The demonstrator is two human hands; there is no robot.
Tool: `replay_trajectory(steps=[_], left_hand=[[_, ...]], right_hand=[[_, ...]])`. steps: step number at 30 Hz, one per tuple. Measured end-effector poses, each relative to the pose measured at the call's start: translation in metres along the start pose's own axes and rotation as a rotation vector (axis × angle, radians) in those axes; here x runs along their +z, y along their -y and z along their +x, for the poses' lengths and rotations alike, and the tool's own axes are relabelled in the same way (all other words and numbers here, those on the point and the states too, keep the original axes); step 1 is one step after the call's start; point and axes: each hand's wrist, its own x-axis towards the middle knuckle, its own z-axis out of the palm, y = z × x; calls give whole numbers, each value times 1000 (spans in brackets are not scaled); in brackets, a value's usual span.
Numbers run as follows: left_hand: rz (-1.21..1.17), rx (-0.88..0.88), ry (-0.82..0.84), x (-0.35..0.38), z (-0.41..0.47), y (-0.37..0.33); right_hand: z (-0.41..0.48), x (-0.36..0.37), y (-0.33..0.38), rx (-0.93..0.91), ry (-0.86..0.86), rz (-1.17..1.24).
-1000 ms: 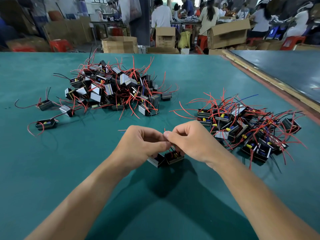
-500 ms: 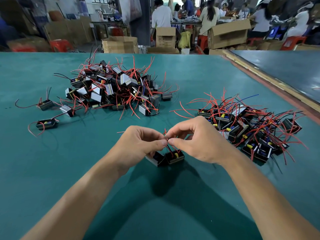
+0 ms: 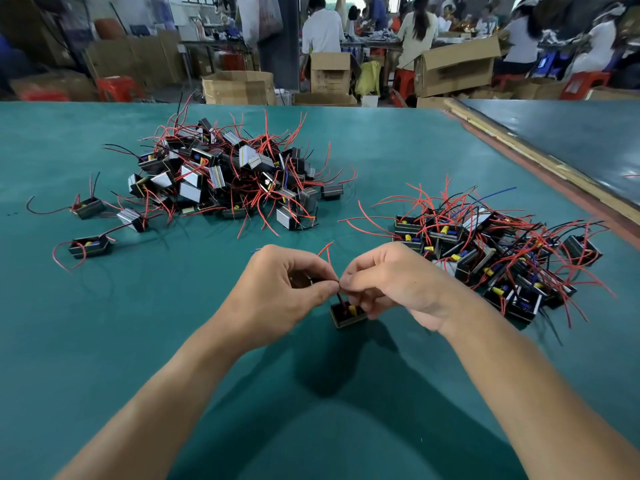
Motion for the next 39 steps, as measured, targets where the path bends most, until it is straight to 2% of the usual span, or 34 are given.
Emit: replay_trajectory(steps=[6,11,27,39], left_hand=[[-100,-95,13,-6,2,5],[-196,-151,48,-7,2,7],[-256,-201,139,-11,2,3],[-269,-237,168,-12,3,3]], right_hand=[[-3,-6,-3,-178,14,38],[-1,-2,-5,-293,19,-26],[-7,-3,-1,-422,-63,-203],[-5,-6,0,-408,-35,-233]])
